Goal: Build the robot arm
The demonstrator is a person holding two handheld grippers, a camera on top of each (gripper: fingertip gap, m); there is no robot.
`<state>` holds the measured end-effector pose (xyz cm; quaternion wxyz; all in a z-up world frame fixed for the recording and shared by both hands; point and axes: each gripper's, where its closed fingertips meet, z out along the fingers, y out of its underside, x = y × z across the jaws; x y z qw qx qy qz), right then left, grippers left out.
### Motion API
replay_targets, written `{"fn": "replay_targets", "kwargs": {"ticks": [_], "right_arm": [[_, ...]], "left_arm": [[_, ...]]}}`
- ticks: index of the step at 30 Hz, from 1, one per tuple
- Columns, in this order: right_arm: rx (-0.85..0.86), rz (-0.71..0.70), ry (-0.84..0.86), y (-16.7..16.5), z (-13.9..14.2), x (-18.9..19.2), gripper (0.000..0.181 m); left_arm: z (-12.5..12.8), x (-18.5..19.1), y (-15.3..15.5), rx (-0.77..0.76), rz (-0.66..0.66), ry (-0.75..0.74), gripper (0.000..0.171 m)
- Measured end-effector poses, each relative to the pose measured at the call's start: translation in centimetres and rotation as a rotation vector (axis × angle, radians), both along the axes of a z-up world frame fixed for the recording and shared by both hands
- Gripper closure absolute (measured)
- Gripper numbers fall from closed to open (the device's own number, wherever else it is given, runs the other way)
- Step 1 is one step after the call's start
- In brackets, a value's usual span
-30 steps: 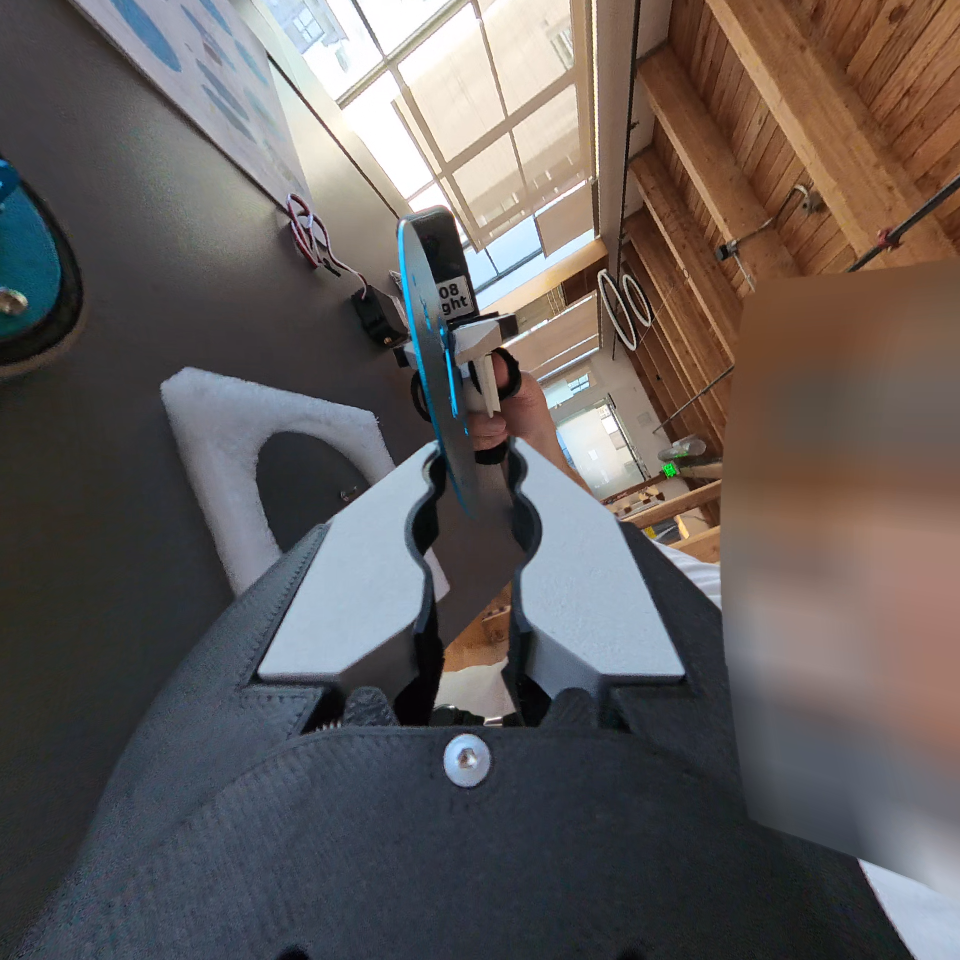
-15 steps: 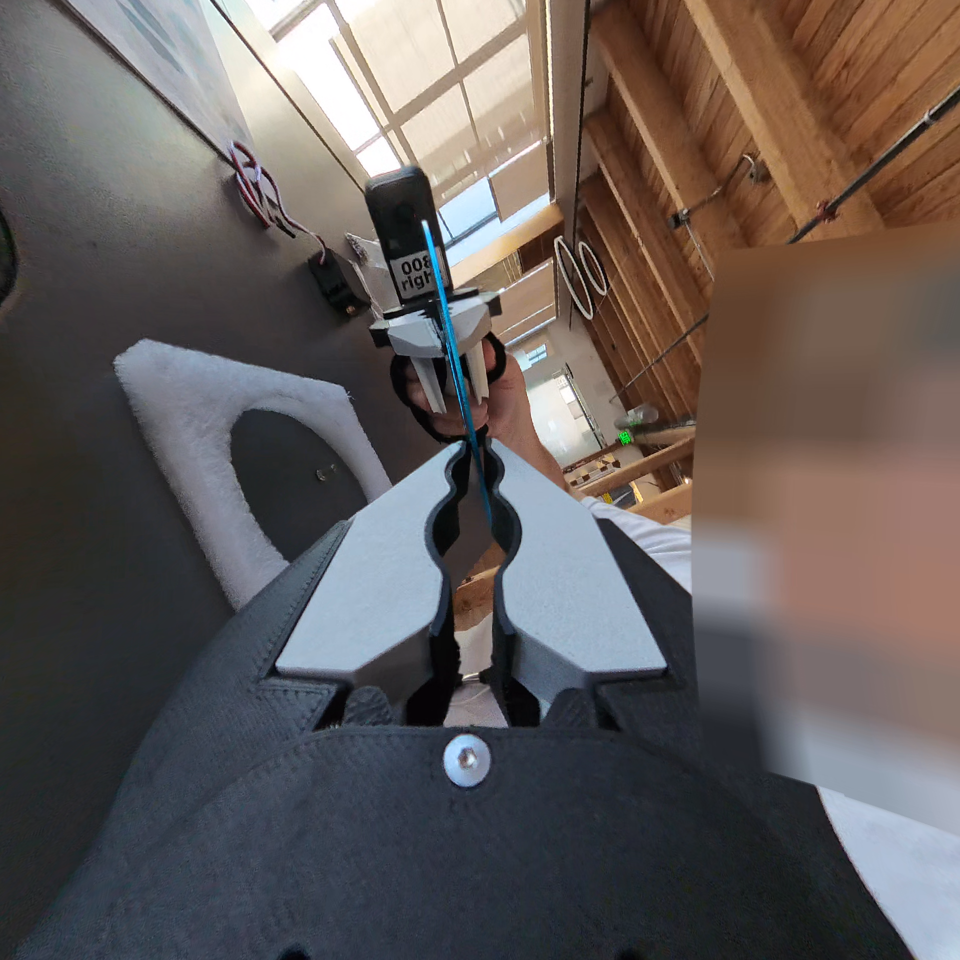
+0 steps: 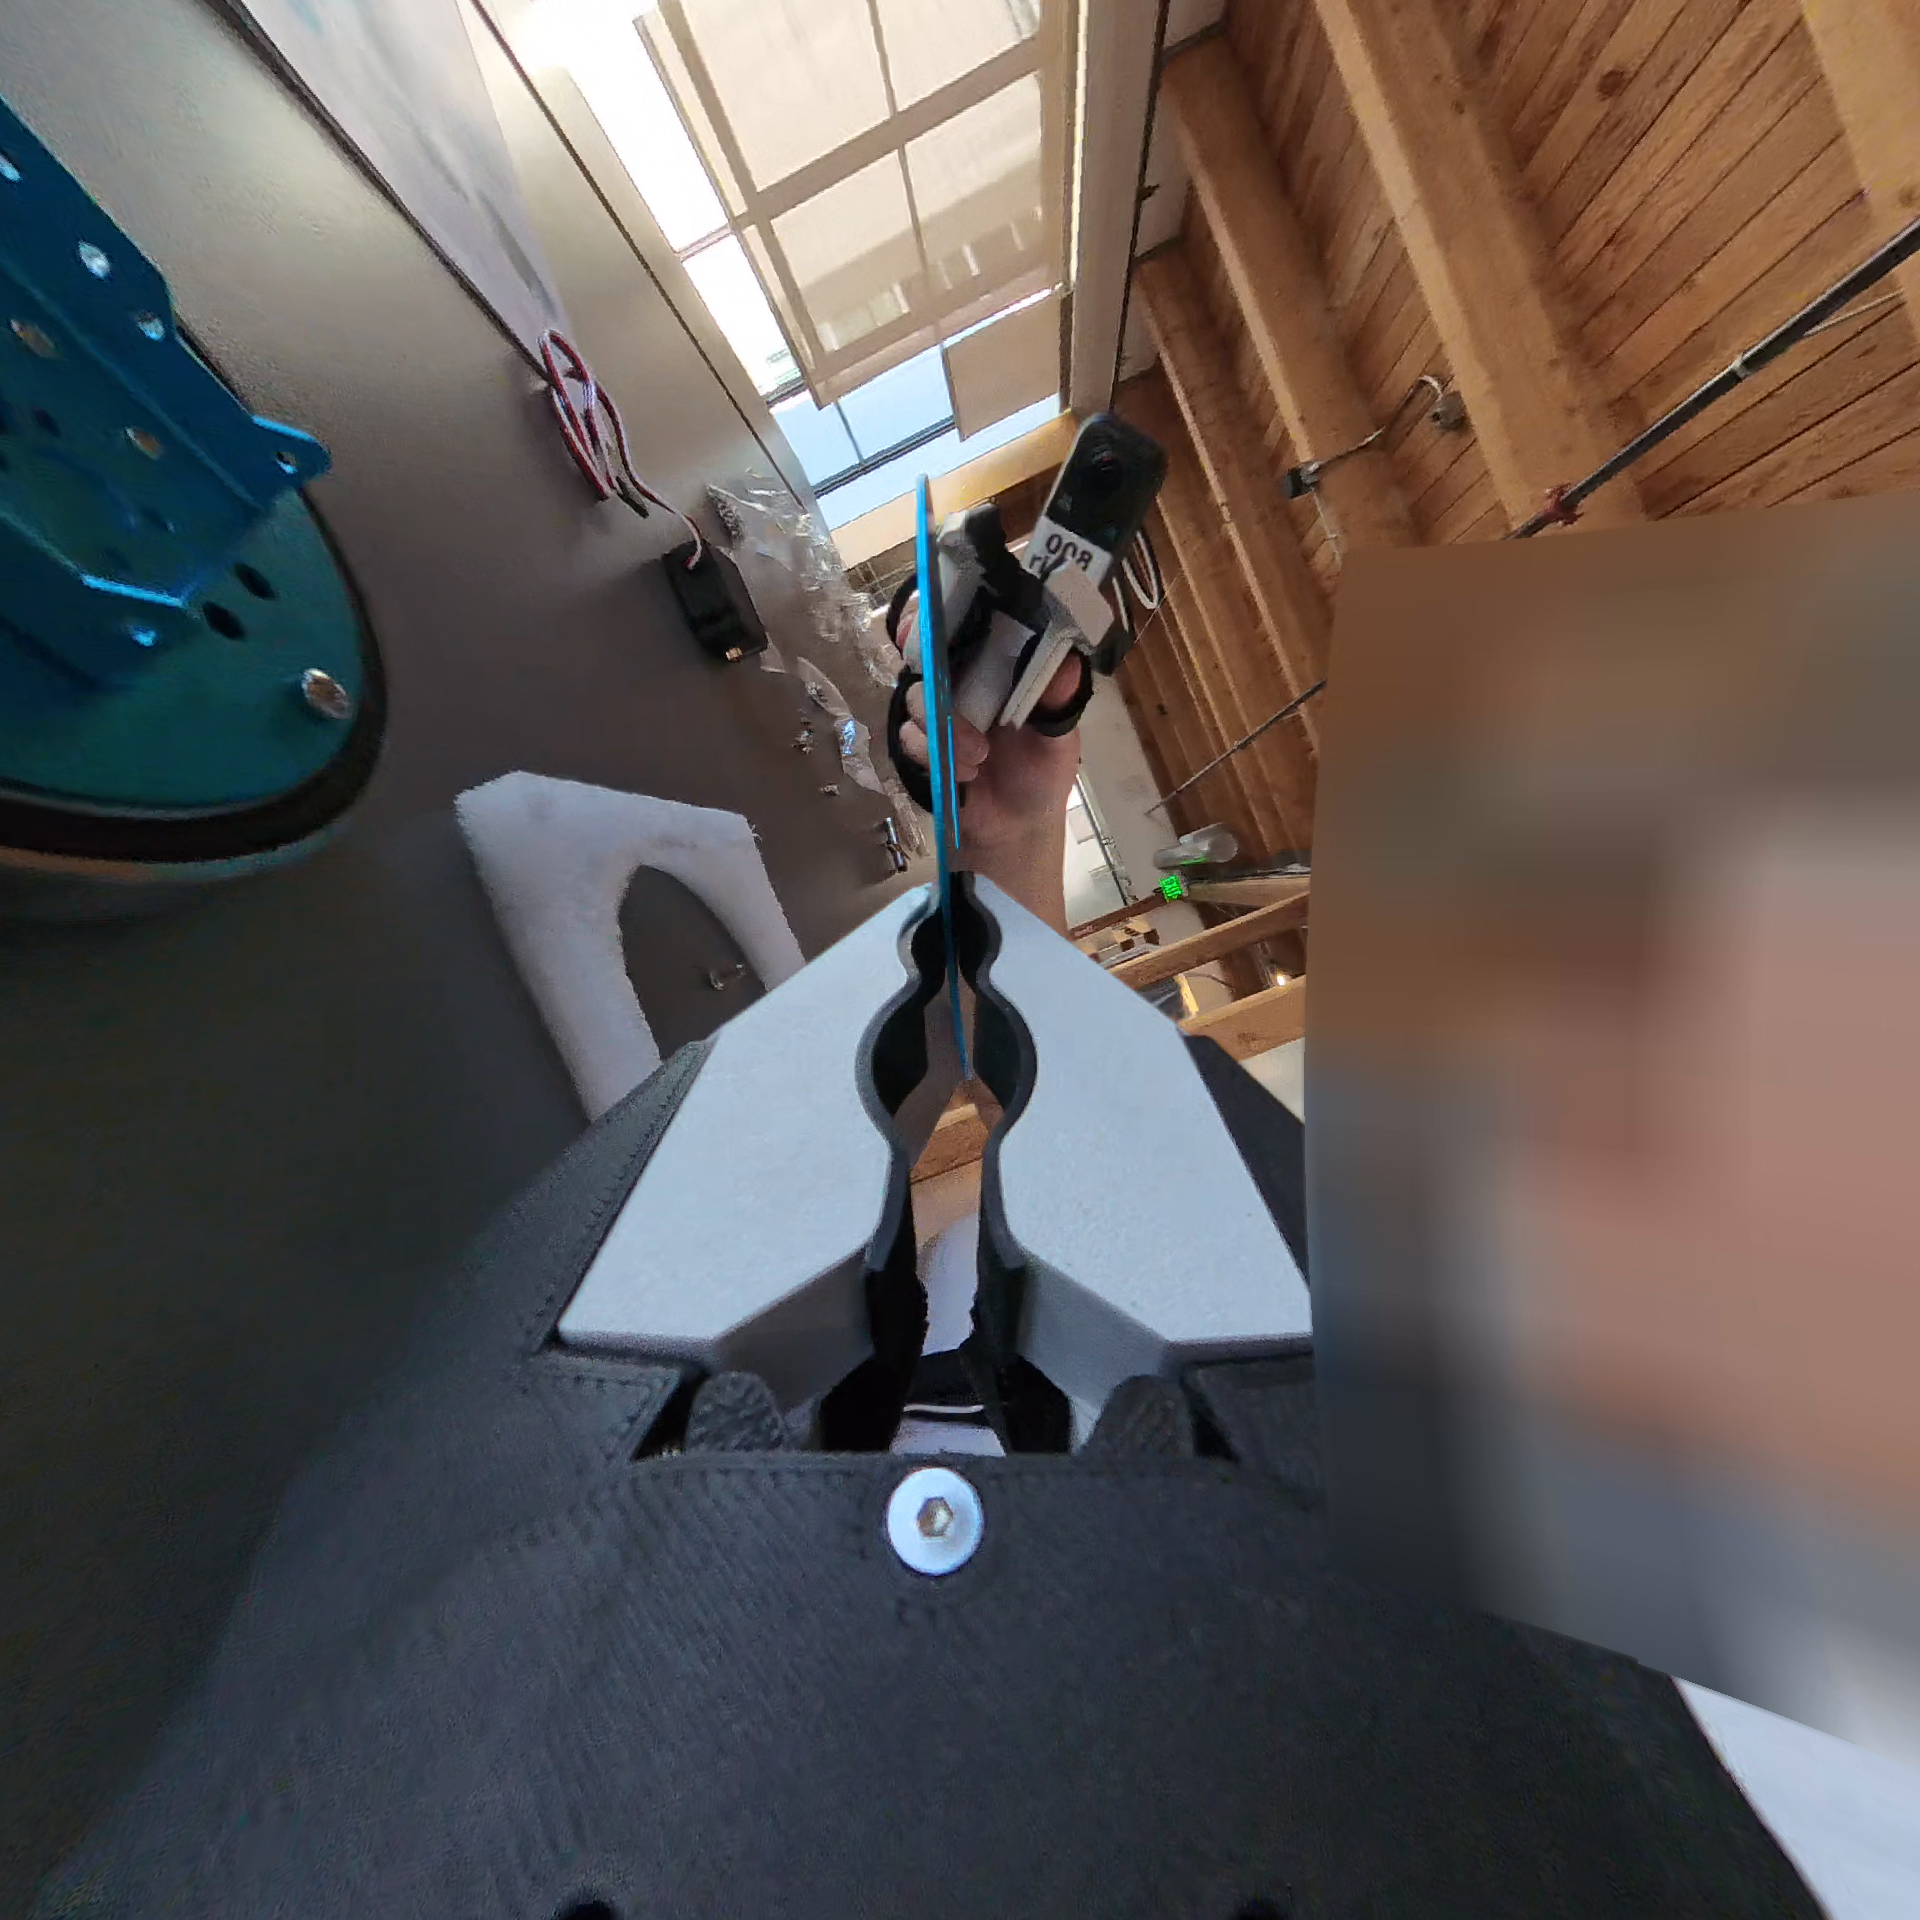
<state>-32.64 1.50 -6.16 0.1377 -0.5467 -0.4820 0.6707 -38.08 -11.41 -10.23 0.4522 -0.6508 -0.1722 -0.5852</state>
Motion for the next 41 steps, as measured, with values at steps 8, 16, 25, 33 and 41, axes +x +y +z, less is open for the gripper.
{"fn": "replay_targets", "kwargs": {"ticks": [8,16,25,33,41], "right_arm": [[0.495,0.142,0.041,-4.6,-4.3,0.1,0.147],[0.223,0.194,0.057,-4.6,-2.1,1.6,0.148],[0.542,0.139,-0.056,-4.0,-7.2,4.2,0.147],[0.111,0.204,-0.208,-5.1,-6.1,0.6,0.142],[-0.3,0.416,-0.389,-6.8,-6.7,-1.3,0.18]], "left_arm": [[-0.8,1.3,-0.1,-0.051,0.003,-0.012,0.171],[-2.1,1.8,0.3,-0.082,0.062,0.066,0.171],[-2.5,2.7,-0.8,-0.099,0.083,0.026,0.171],[-2.4,2.7,-0.1,-0.107,0.082,0.052,0.171],[-2.8,2.5,0.5,-0.099,0.071,0.069,0.171]]}}
